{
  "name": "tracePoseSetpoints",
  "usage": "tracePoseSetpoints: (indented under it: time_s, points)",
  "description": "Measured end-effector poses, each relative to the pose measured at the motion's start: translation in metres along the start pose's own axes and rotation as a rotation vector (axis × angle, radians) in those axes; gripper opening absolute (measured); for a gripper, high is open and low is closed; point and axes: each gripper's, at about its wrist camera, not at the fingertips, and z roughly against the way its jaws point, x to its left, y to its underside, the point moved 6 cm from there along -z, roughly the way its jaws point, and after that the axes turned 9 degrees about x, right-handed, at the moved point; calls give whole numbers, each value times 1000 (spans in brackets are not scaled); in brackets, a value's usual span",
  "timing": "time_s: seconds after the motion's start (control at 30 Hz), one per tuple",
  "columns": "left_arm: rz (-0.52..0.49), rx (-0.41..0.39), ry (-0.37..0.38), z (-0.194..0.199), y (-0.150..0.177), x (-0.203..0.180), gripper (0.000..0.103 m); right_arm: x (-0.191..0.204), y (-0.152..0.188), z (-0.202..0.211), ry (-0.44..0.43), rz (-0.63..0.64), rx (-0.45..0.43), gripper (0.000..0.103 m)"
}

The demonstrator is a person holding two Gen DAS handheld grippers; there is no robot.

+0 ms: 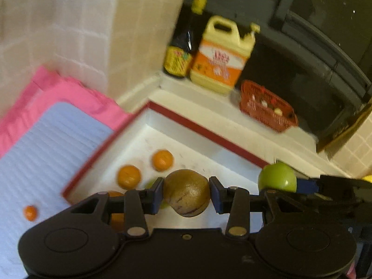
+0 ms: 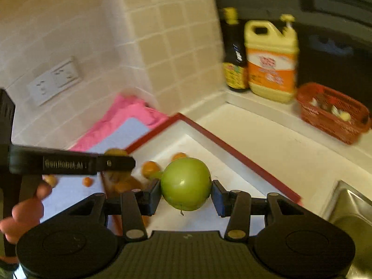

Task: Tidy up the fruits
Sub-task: 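Carry the kiwi and green apple into the white box and open both tools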

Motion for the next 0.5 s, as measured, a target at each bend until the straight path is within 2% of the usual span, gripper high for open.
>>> tracePoseSetpoints:
  time_s: [0.27, 0.5]
  points:
    - [38, 140, 40, -62, 14, 3, 49, -28, 6, -47, 33, -22, 137, 48]
    - [62, 187, 66, -82, 17, 4, 50, -40, 8, -67, 49, -10, 203, 48]
